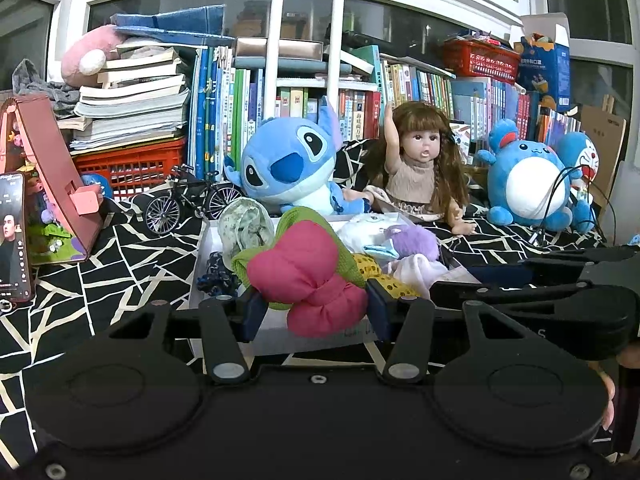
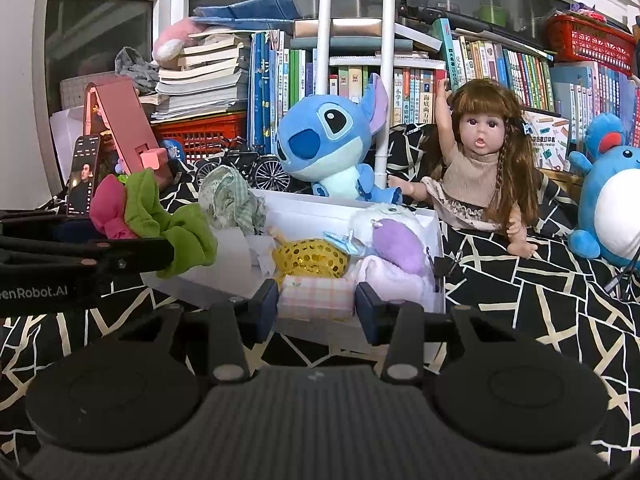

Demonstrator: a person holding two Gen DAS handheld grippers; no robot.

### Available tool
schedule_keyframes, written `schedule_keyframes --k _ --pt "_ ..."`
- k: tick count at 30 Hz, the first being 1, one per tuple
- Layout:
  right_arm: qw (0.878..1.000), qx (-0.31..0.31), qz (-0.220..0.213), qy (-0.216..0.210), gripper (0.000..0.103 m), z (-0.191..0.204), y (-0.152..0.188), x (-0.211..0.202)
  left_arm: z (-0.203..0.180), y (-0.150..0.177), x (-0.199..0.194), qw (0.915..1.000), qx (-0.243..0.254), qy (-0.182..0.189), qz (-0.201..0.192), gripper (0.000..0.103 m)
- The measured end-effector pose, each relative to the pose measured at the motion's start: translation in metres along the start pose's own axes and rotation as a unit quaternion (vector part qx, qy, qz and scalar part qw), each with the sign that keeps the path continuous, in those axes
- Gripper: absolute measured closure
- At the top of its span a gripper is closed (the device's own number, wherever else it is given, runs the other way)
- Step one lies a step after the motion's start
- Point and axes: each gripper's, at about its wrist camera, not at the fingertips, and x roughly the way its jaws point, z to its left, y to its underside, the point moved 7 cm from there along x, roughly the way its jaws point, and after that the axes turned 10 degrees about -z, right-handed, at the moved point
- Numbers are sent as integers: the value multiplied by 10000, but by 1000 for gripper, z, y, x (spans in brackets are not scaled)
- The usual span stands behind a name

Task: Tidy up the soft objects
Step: 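Carry the checked cloth over the box with the right tool while the left tool carries the scrunchie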

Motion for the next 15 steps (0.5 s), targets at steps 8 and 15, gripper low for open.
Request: schedule_keyframes --k 8,15 --pt "10000 24 -28 -7 55 1 -5 4 -1 -2 3 10000 -38 -18 30 53" --pt "9999 63 -95 5 55 0 -14 10 1 -9 12 9999 -109 -30 4 53"
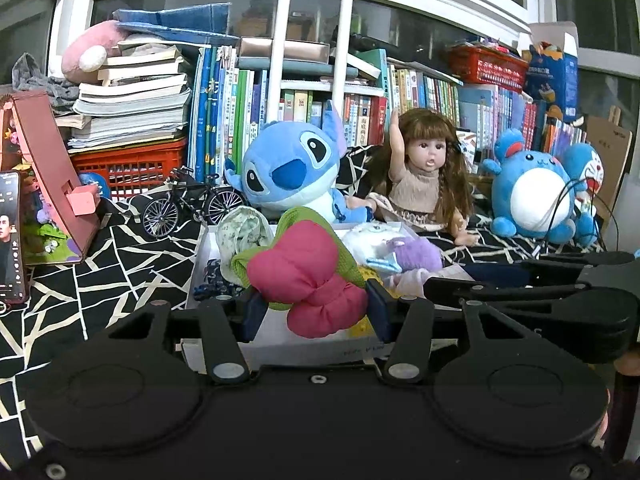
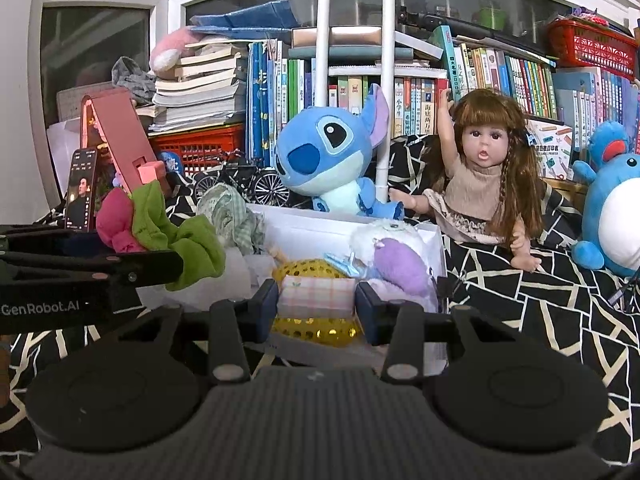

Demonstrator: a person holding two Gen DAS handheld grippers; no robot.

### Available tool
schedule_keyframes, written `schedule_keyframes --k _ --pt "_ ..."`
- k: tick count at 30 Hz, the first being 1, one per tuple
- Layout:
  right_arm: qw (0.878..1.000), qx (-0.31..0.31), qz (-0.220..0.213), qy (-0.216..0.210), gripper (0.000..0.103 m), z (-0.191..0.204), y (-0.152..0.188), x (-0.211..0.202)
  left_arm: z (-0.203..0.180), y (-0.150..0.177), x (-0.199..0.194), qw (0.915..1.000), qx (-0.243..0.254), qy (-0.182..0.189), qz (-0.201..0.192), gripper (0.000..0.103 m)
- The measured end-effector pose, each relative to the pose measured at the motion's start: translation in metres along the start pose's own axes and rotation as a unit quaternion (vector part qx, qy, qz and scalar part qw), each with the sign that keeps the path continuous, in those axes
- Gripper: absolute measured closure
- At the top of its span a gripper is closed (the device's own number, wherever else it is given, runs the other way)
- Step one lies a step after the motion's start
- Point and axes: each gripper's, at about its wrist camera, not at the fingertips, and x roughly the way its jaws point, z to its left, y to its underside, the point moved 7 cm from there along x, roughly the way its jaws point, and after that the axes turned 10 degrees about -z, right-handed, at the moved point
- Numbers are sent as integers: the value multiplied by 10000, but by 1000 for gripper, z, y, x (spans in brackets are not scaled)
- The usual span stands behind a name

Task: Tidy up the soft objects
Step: 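Carry the checked cloth over the box with the right tool while the left tool carries the scrunchie, then lower the checked cloth into the box with the right tool while the left tool lowers the scrunchie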

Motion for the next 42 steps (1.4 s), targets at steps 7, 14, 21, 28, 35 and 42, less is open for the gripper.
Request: schedule_keyframes --k 7,14,21,28,35,42 --pt "9998 184 -54 27 55 -7 -12 9 7 -14 15 9997 -221 -8 -80 53" --pt "9994 344 -59 60 56 -15 -21 19 16 -26 30 9992 -362 -66 -143 54" --pt "9984 558 -23 108 56 -24 -31 34 21 -39 49 9985 -502 20 -203 53" --pt "9966 805 85 182 56 -33 -40 52 30 -49 75 9980 -611 -28 -142 53" --pt "9935 1078 300 223 56 -39 -38 75 33 -43 100 9978 -652 -89 46 53" --pt "9915 1165 476 316 56 -42 -31 92 23 -36 114 9988 -465 -68 152 53"
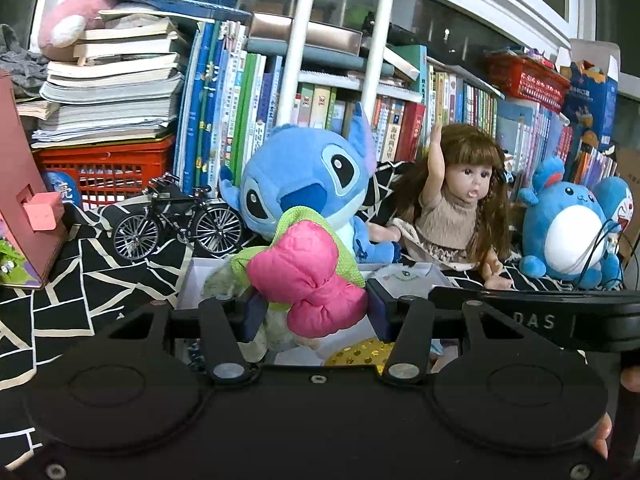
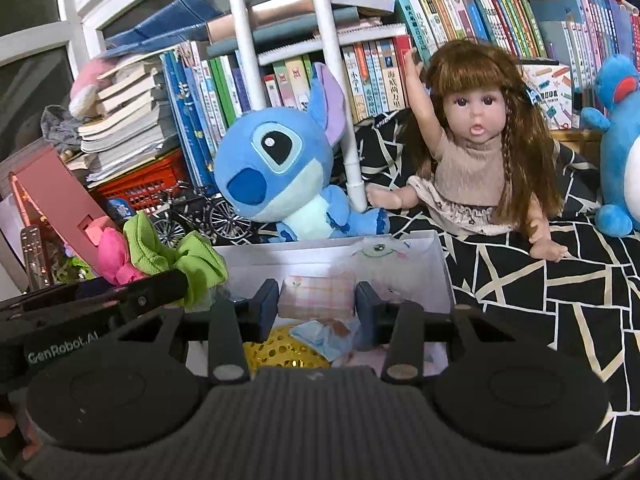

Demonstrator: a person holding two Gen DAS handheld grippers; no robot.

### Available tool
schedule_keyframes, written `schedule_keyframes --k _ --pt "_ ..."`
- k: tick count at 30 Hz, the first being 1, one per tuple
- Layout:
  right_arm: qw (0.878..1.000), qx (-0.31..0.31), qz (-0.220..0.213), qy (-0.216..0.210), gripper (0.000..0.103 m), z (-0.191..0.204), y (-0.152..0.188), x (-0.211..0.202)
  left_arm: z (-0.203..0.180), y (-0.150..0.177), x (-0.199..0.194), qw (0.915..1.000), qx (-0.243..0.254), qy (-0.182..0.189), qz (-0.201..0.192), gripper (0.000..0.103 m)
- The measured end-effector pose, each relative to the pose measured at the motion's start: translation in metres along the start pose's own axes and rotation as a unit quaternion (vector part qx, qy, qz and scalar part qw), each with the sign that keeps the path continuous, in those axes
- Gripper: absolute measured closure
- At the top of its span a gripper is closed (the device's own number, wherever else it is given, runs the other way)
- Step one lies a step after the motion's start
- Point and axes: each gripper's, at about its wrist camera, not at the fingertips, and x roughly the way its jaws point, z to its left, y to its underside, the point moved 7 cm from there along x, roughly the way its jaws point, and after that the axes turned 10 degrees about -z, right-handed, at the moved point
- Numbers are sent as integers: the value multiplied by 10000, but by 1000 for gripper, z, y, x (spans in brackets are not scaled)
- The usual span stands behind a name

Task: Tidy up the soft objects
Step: 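Lower the checked cloth into the box with the right tool while the left tool lowers the scrunchie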

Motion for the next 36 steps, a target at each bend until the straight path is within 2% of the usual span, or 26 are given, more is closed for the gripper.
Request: schedule_keyframes --k 16,36 --pt "9995 196 223 115 56 -6 6 25 -4 13 24 9997 78 -25 232 53" --pt "9975 384 563 162 56 -2 16 59 11 29 45 9979 -151 -181 609 53"
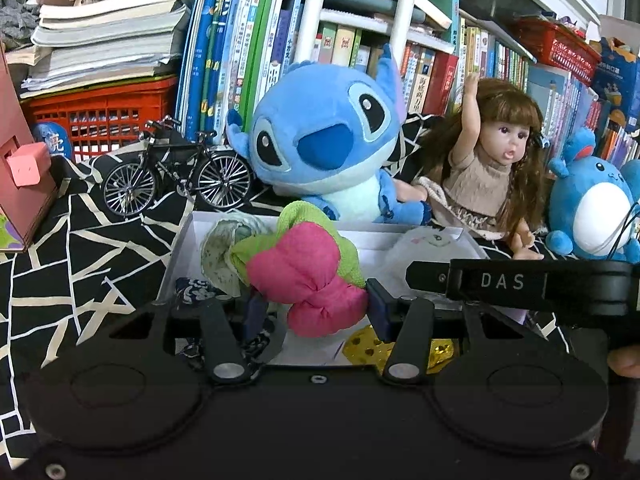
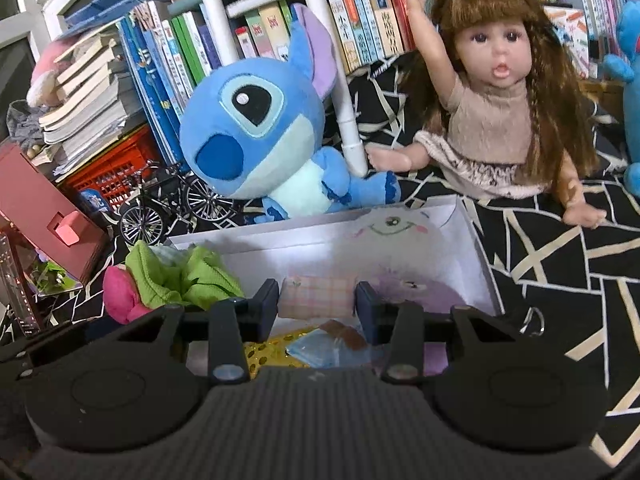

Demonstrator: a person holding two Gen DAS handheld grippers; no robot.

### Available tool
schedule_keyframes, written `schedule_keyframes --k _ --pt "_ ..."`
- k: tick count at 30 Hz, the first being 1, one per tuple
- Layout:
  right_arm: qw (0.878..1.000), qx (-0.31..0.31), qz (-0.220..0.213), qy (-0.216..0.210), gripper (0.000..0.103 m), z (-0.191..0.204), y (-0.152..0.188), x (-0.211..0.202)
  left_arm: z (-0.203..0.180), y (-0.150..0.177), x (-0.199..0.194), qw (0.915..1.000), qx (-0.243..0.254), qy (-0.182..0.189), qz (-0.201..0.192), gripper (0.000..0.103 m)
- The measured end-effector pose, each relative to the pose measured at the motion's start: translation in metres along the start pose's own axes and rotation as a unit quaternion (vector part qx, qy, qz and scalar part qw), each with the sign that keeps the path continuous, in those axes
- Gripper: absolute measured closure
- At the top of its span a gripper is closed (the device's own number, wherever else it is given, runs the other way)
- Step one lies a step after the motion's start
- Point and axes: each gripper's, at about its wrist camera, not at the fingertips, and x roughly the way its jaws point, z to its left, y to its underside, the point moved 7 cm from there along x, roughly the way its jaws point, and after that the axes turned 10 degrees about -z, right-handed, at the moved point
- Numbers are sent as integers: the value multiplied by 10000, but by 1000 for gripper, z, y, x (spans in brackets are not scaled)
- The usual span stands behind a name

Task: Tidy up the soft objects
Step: 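Lower the checked cloth into the box with the right tool while the left tool lowers the scrunchie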

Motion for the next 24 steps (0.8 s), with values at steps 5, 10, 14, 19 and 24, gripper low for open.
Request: schedule_keyframes --k 5,10,14,19,24 --pt "9999 57 80 41 56 -2 4 6 4 6 6 10000 -19 -38 86 53" --pt "9999 37 101 49 56 -1 6 10 6 10 11 9999 -50 -46 134 53" --pt "9999 39 115 53 56 -1 6 12 7 13 14 9998 -54 -45 171 53" --pt "9999 9 120 56 56 -1 7 14 8 15 17 9998 -74 -62 188 55" --pt "9999 -27 134 73 56 0 7 15 7 18 20 9996 -84 -52 275 60"
